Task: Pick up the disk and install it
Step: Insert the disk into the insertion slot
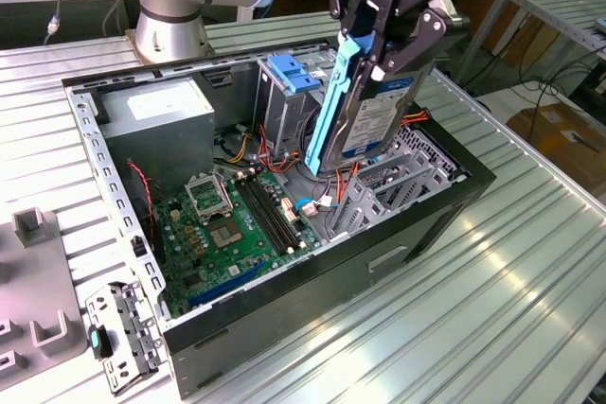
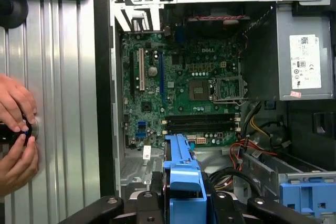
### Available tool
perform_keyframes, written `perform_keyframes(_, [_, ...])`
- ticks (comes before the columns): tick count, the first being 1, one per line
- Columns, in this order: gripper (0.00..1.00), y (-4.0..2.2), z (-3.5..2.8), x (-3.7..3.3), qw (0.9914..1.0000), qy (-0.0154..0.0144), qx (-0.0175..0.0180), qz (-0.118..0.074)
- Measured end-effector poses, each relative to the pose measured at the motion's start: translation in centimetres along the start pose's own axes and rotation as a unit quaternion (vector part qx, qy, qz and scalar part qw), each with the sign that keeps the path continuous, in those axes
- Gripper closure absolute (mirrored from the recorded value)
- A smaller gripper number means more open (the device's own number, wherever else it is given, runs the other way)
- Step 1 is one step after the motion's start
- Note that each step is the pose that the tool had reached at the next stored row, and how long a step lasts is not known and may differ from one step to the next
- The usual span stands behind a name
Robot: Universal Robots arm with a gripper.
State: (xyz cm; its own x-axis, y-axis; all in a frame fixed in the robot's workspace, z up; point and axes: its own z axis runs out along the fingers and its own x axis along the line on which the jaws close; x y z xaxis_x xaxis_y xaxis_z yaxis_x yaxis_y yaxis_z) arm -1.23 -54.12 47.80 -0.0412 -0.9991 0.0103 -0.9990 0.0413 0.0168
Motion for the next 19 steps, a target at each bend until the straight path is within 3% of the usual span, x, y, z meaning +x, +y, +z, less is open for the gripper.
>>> perform_keyframes(6, [0.63,-2.2,0.33,0.47,1.0,0.0008,0.0001,0.0])
perform_keyframes(19, [0.63,-2.23,0.33,0.54,1.0,0.0009,0.0,0.0])
